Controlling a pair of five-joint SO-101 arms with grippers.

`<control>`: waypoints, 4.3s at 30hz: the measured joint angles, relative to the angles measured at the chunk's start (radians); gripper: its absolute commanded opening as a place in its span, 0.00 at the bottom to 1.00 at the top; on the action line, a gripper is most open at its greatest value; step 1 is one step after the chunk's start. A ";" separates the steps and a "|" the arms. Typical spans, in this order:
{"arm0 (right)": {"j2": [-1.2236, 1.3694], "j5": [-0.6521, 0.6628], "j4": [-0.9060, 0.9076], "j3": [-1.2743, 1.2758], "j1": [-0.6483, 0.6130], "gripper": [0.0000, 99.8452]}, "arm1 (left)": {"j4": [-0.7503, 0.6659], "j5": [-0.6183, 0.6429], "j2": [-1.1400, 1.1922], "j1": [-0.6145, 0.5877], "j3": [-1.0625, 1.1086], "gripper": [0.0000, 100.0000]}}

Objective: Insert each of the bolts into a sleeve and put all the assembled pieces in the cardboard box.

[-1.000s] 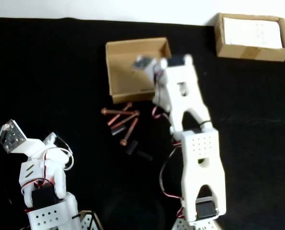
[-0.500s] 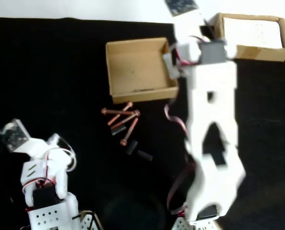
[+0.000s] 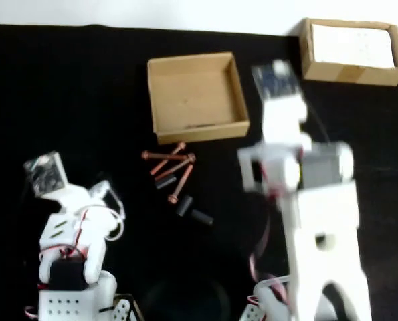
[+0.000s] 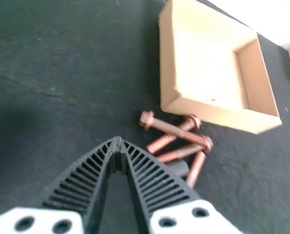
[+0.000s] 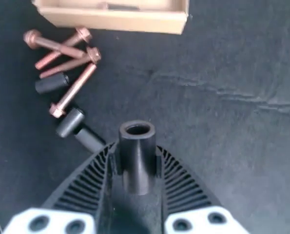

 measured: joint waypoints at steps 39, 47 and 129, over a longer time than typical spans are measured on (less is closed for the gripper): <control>-0.232 0.000 -0.302 0.451 0.195 0.01 | 0.241 0.506 1.852 0.130 -1.338 0.15; -0.232 0.000 -0.305 0.453 0.195 0.01 | 0.221 0.511 1.938 0.133 -1.346 0.15; -0.232 0.083 -0.227 0.410 0.195 0.01 | 0.657 0.489 2.139 0.117 -1.854 0.01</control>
